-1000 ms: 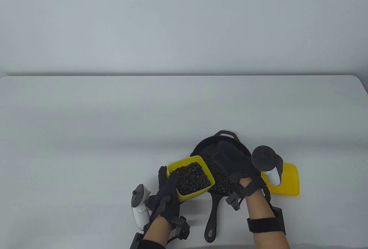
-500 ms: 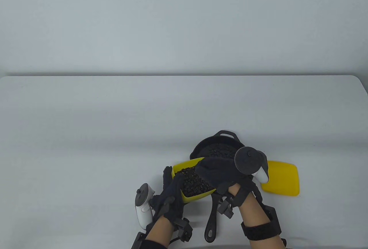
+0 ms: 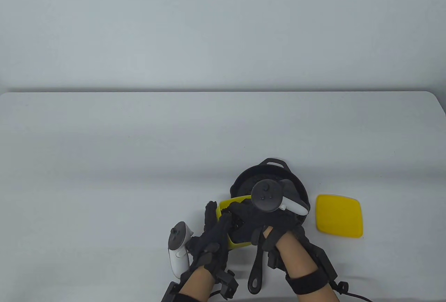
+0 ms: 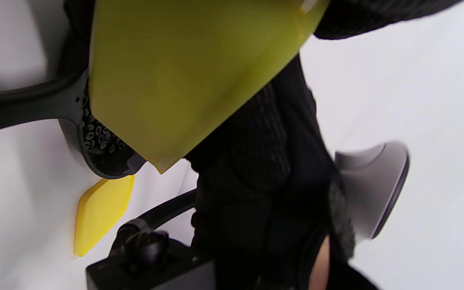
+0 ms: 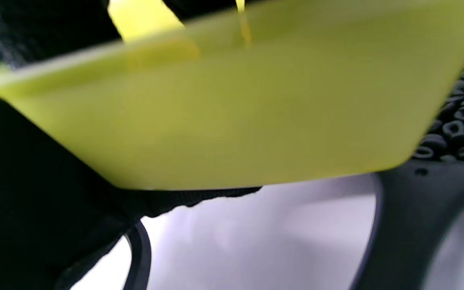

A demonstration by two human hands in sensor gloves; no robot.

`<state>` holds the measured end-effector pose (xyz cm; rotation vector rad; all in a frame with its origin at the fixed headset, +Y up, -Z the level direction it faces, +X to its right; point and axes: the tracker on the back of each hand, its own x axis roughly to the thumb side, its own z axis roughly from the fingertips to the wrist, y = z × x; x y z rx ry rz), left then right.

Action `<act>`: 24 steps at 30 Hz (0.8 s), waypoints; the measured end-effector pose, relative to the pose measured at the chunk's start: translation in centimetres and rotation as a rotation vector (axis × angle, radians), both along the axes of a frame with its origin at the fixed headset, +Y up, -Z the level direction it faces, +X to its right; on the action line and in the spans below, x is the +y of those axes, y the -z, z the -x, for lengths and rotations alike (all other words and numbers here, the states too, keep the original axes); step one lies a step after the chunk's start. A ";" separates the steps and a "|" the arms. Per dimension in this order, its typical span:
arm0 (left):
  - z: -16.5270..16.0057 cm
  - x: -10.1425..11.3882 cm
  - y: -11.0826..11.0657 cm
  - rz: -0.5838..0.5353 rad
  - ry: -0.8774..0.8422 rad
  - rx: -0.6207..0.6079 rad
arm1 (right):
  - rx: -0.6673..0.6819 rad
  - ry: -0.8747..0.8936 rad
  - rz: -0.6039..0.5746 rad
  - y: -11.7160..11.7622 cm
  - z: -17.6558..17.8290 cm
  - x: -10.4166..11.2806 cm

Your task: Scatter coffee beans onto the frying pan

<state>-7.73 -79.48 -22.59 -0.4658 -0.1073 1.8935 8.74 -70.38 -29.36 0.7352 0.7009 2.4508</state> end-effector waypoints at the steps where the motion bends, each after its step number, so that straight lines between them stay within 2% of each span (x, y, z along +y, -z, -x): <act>1: -0.1 0.0 0.0 0.000 0.006 -0.004 | 0.014 -0.001 -0.003 -0.1 0.5 -0.2; 4: -0.2 0.0 0.0 0.019 -0.050 -0.007 | 0.019 0.118 0.038 -0.2 1.4 -0.6; 9: 0.2 -0.2 0.0 0.018 -0.041 0.008 | -0.036 0.142 -0.011 -0.1 1.7 -0.7; 18: 0.1 -1.2 0.1 0.081 -0.094 0.008 | -0.223 0.341 -0.048 0.2 -0.5 -0.9; 24: 0.4 -1.7 0.2 0.122 -0.138 0.023 | -0.402 0.557 -0.037 0.8 -3.1 -1.3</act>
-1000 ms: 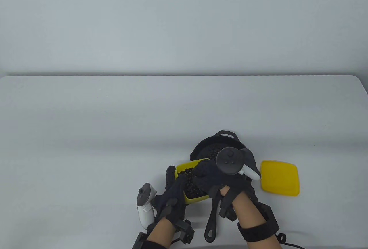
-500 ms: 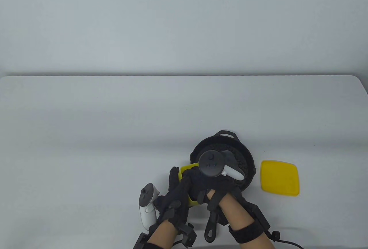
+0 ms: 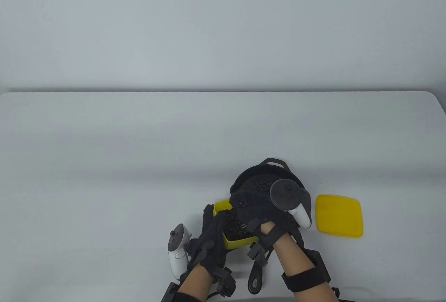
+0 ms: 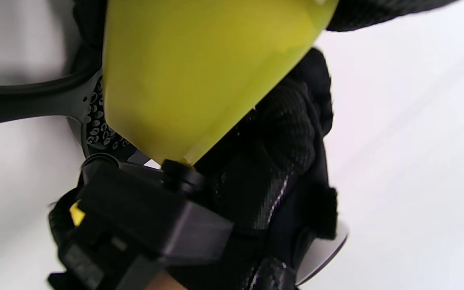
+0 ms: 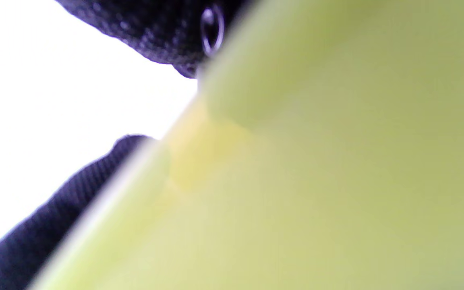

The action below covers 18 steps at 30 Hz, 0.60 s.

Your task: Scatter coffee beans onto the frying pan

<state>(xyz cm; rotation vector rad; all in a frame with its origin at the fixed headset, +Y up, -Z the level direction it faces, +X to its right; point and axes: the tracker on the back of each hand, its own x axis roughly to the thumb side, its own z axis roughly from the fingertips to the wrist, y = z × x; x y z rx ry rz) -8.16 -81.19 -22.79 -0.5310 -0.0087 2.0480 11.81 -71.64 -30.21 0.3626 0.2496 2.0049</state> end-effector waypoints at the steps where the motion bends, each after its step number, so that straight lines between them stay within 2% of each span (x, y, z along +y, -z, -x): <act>1: 0.0 0.0 0.0 0.004 -0.007 0.003 | -0.018 0.017 0.000 0.1 -0.4 0.0; 8: 0.2 -0.2 0.1 0.016 -0.014 0.023 | -0.177 0.156 0.025 0.9 -4.1 -0.4; 11: 0.5 -0.1 0.2 0.006 -0.008 0.044 | -0.243 0.163 0.058 1.3 -5.7 -1.2; 14: 1.1 0.1 0.4 -0.022 0.038 0.073 | -0.298 0.094 0.121 1.7 -7.0 -2.6; 18: 1.6 0.0 0.4 -0.022 0.046 0.091 | -0.291 -0.133 0.158 2.4 -7.5 -4.2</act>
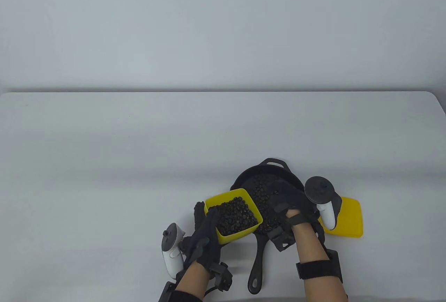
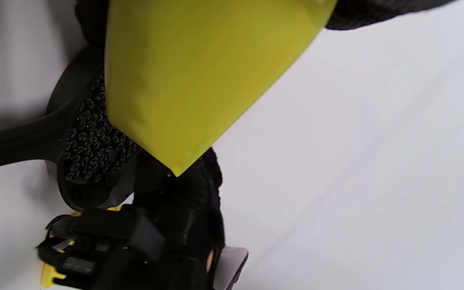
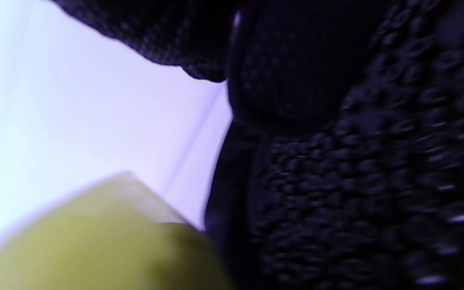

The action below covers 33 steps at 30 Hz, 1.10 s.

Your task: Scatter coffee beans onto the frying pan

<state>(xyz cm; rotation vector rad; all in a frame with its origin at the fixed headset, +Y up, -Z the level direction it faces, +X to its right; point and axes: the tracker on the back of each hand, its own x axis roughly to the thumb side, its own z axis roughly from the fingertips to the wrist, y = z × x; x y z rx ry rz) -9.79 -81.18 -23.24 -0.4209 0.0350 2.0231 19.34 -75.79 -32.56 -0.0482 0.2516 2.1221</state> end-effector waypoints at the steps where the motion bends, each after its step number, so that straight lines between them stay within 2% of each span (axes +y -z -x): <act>1: 0.1 0.0 0.0 0.000 -0.001 0.001 | 0.027 -0.048 0.026 0.1 0.0 -0.2; 4: 0.2 0.0 0.0 -0.002 0.006 0.004 | 0.085 -0.232 0.075 0.3 -0.1 -0.2; 6: 0.2 0.0 0.0 -0.002 0.005 0.008 | 0.050 -0.323 0.057 0.3 -0.5 0.0; 8: 0.2 0.0 0.0 -0.002 0.004 0.006 | 0.006 -0.335 0.038 0.2 -1.1 0.2; 13: 0.0 0.0 0.0 -0.004 0.013 -0.001 | -0.152 -0.258 -0.083 -0.3 -2.7 1.1; 14: 0.0 0.0 0.0 -0.004 0.014 -0.002 | -0.191 -0.199 -0.122 -0.4 -3.0 1.4; 17: 0.0 0.0 0.0 -0.001 0.014 0.002 | -0.199 -0.009 -0.149 -0.7 -3.1 1.6; 20: 0.0 0.0 0.0 -0.001 0.016 0.002 | -0.152 0.129 -0.168 -0.8 -2.8 1.6; 22: 0.2 0.0 0.0 0.000 0.019 0.008 | -0.037 0.187 -0.139 -0.6 -2.5 1.1; 26: 0.2 0.1 0.0 0.001 0.016 0.013 | 0.074 0.193 -0.059 -0.6 -1.7 0.4; 29: 0.2 0.1 0.0 -0.002 0.024 0.008 | 0.097 0.106 -0.132 -0.8 -0.9 1.9; 33: 0.0 0.0 0.0 -0.002 0.030 -0.001 | 0.163 0.130 -0.258 -1.4 1.2 4.9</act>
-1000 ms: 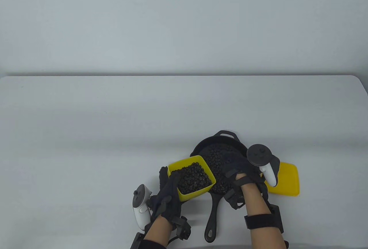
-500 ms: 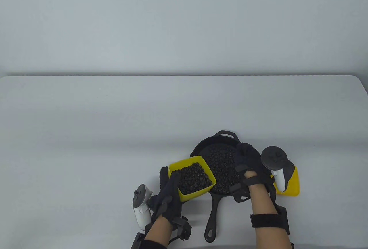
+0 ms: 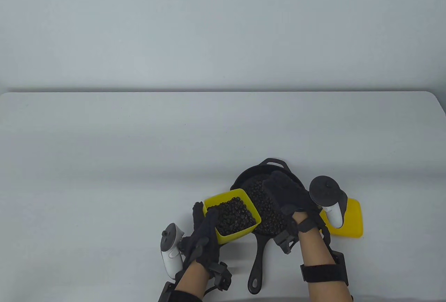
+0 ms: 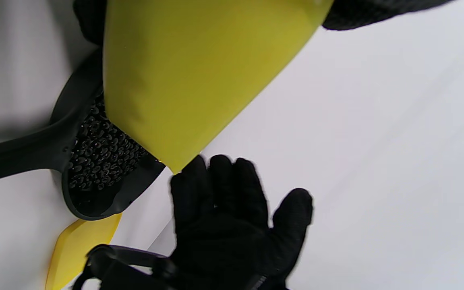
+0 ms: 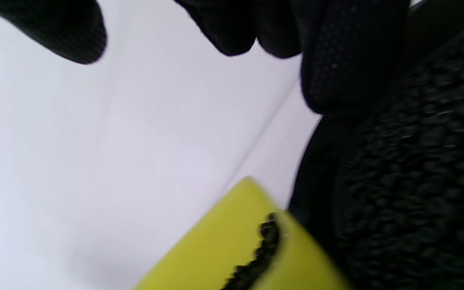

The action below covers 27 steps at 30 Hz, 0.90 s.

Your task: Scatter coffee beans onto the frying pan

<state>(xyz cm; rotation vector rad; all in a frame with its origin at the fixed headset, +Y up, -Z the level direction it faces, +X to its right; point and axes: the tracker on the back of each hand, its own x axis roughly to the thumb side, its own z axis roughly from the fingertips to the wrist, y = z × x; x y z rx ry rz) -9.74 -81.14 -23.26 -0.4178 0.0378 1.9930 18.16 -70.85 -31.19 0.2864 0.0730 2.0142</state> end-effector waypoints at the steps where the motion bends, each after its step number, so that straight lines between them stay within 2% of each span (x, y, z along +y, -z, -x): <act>1: -0.1 0.1 0.0 -0.008 0.006 -0.005 | 0.059 0.022 -0.019 -0.2 0.9 0.8; 3: -0.4 0.2 0.0 -0.021 0.018 -0.019 | 0.166 0.027 -0.018 -0.6 2.5 1.6; 5: -0.6 0.4 -0.1 -0.033 0.027 -0.033 | 0.269 -0.046 0.013 -0.7 4.1 1.9; 8: -1.0 0.8 -0.2 -0.063 0.046 -0.059 | 0.392 -0.299 0.121 -0.8 5.9 1.2; 12: -1.6 1.2 -0.5 -0.101 0.078 -0.060 | 0.466 -0.489 0.176 -0.9 7.6 0.1; 20: -2.1 1.2 -0.7 -0.079 0.082 -0.091 | 0.548 -0.566 0.140 -2.0 11.0 -0.7; 27: -1.7 0.9 -0.5 -0.066 0.026 -0.078 | 0.448 -0.394 0.140 -1.7 10.7 -1.1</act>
